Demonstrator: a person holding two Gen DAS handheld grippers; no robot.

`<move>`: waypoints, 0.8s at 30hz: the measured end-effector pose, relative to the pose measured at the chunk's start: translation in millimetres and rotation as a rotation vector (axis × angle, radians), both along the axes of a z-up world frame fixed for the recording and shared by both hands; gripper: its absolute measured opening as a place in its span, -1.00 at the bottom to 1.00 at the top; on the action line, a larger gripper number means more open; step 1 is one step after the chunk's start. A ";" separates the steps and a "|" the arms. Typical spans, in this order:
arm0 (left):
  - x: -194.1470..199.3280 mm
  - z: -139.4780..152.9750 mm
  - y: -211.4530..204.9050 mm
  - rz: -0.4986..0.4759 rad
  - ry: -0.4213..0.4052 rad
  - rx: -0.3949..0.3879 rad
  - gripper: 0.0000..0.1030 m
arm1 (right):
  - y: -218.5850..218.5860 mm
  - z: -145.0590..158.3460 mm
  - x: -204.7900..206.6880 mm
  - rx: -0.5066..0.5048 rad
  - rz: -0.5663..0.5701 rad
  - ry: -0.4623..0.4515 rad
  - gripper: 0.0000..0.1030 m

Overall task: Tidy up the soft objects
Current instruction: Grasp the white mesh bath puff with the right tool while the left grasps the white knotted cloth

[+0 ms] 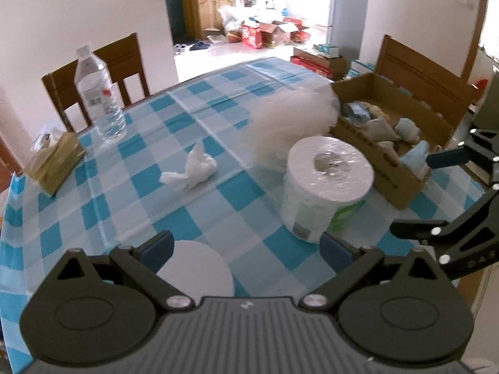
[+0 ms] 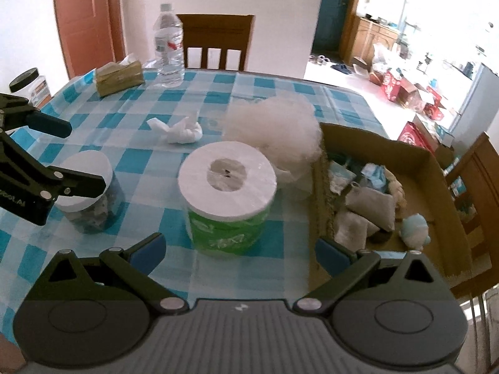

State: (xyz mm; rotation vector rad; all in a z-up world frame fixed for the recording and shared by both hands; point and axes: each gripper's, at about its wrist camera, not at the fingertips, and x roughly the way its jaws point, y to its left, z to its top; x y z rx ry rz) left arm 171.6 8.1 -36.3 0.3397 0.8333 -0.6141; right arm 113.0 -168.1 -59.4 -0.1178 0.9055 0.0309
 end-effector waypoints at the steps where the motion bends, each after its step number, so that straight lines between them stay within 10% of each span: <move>1: 1.3 -1.0 1.5 0.013 0.002 0.002 0.93 | 0.0 0.7 2.4 -0.002 0.012 0.003 1.00; 24: 68.2 -13.5 -18.3 0.230 0.037 0.048 0.92 | -99.3 15.6 156.0 0.010 0.458 0.086 1.00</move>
